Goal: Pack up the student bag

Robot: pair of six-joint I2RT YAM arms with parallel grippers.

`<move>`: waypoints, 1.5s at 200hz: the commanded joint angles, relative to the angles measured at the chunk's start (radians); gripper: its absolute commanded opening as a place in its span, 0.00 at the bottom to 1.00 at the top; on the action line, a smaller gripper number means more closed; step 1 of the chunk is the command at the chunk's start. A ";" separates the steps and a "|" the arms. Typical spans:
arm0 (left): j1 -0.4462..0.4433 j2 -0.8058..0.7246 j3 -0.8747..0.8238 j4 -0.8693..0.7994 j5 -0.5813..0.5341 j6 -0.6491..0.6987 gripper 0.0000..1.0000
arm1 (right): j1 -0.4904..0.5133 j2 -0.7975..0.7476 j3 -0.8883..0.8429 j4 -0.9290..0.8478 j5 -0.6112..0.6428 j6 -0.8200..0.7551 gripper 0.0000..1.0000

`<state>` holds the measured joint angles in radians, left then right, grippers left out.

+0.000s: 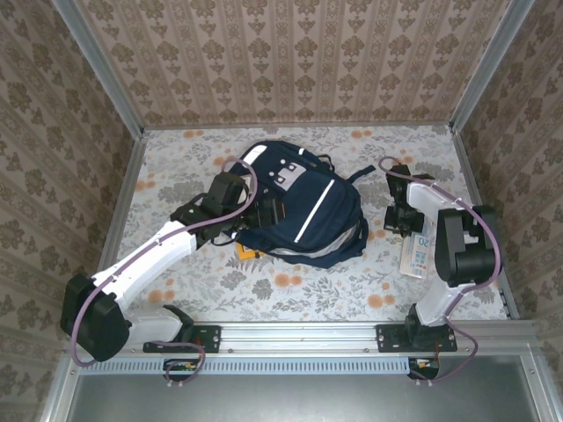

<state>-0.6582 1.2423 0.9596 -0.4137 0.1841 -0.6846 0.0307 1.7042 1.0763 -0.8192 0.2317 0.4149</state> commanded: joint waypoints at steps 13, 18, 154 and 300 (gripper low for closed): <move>0.009 -0.017 -0.003 0.010 0.015 -0.016 1.00 | -0.006 -0.063 0.064 -0.031 -0.001 0.008 0.00; 0.008 -0.017 -0.002 0.010 0.015 -0.016 1.00 | -0.012 -0.061 0.077 -0.036 0.010 0.015 0.12; 0.011 -0.018 0.000 0.013 0.017 -0.012 1.00 | -0.319 -0.048 -0.087 0.098 -0.275 0.125 0.62; 0.022 0.005 0.016 0.021 0.036 0.004 1.00 | -0.063 -0.173 -0.068 0.058 -0.275 0.194 0.57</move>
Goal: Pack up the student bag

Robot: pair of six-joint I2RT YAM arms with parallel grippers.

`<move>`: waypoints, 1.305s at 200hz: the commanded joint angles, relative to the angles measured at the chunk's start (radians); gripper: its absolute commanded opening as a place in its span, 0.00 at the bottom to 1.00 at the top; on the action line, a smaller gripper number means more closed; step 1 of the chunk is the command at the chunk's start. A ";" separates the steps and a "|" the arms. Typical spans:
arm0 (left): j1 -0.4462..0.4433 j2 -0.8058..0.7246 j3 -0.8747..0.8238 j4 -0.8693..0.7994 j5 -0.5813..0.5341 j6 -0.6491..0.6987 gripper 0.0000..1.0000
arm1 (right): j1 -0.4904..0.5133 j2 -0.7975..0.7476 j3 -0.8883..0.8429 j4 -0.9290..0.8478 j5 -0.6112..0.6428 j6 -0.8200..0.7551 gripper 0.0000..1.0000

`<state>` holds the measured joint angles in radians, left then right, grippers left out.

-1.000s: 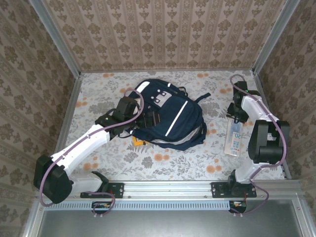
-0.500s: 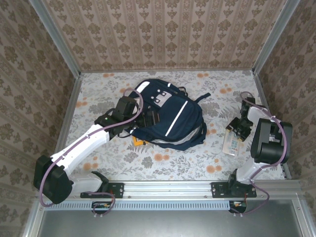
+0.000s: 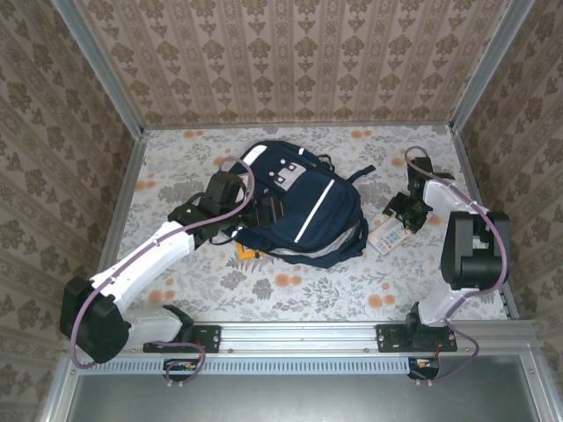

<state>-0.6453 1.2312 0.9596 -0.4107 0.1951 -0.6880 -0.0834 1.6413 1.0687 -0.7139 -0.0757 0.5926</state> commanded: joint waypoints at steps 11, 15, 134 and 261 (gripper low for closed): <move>0.010 0.026 0.022 0.019 0.030 0.011 1.00 | 0.084 -0.135 -0.084 -0.047 0.036 -0.024 0.54; 0.010 0.029 0.023 0.020 0.032 0.013 1.00 | 0.096 -0.138 -0.089 -0.050 0.033 -0.042 0.53; 0.011 0.017 0.018 0.022 0.043 -0.003 1.00 | 0.358 -0.015 -0.111 -0.143 0.186 -0.111 0.43; -0.033 0.077 0.069 0.006 0.054 0.044 0.96 | 0.395 -0.004 -0.112 -0.088 0.227 -0.124 0.00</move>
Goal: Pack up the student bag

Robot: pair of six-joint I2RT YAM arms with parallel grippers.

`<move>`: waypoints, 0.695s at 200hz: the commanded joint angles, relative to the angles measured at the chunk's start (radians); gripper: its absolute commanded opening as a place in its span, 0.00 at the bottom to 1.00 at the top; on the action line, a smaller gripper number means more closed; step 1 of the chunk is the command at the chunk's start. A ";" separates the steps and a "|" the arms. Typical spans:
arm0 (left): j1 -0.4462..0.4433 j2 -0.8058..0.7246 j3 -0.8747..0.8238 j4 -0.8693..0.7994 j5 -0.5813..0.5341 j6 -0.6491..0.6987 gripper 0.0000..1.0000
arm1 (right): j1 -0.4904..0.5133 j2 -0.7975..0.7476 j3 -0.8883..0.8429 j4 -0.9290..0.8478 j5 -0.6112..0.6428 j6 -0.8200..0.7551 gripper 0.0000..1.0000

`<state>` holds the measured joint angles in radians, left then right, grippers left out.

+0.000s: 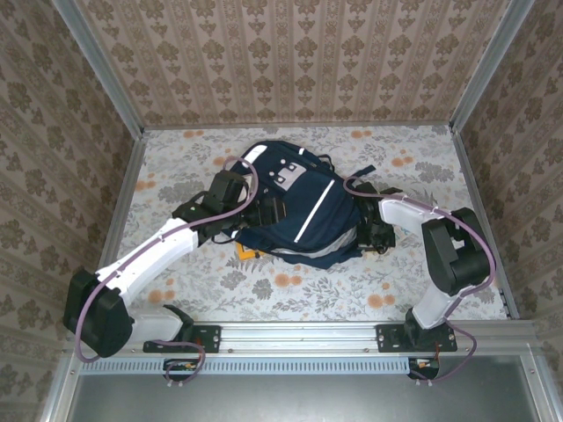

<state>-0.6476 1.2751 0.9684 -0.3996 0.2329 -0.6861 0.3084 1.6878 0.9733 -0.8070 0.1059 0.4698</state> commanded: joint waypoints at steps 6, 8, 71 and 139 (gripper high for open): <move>-0.046 0.051 0.078 -0.015 0.012 0.057 0.95 | 0.003 -0.072 -0.019 0.005 0.056 0.003 0.00; -0.051 0.057 0.086 -0.018 0.010 0.062 0.95 | 0.002 -0.079 -0.020 0.004 0.059 0.005 0.00; -0.255 0.309 0.349 -0.120 -0.059 0.257 0.66 | -0.126 -0.374 -0.105 0.060 -0.049 0.074 0.00; -0.356 0.655 0.686 -0.294 -0.312 0.420 0.60 | -0.183 -0.487 -0.161 0.109 -0.201 0.132 0.00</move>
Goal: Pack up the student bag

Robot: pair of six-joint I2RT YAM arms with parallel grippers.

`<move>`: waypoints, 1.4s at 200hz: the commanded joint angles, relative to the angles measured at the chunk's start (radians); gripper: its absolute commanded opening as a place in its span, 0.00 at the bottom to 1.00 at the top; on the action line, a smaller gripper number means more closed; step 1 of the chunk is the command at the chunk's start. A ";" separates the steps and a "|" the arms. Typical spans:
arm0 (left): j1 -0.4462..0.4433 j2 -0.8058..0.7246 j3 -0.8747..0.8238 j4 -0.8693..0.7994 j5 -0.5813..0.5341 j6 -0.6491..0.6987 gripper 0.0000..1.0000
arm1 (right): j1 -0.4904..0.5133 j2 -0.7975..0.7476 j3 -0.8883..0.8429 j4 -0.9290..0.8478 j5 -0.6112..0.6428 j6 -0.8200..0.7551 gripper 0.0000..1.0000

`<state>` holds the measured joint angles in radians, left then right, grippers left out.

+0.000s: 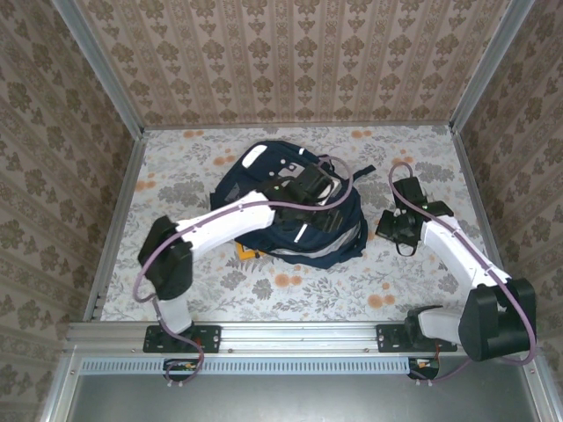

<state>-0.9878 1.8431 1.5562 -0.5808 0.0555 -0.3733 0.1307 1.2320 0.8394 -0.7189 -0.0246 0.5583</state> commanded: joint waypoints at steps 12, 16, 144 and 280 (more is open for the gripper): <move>-0.030 0.143 0.157 -0.152 -0.190 0.132 0.60 | -0.006 -0.048 -0.041 0.029 -0.080 0.052 0.00; -0.033 0.162 0.172 -0.166 -0.206 0.138 0.60 | -0.006 -0.053 -0.046 0.032 -0.085 0.055 0.00; -0.007 0.045 0.278 -0.210 -0.342 0.135 0.00 | -0.003 -0.148 0.056 0.085 -0.302 0.090 0.00; 0.219 -0.132 0.254 -0.067 -0.039 -0.051 0.00 | 0.315 0.129 0.416 0.380 -0.392 0.234 0.00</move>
<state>-0.7879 1.7679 1.8057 -0.7483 0.0090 -0.3824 0.3870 1.3159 1.1893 -0.4446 -0.3805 0.7444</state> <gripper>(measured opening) 0.050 0.067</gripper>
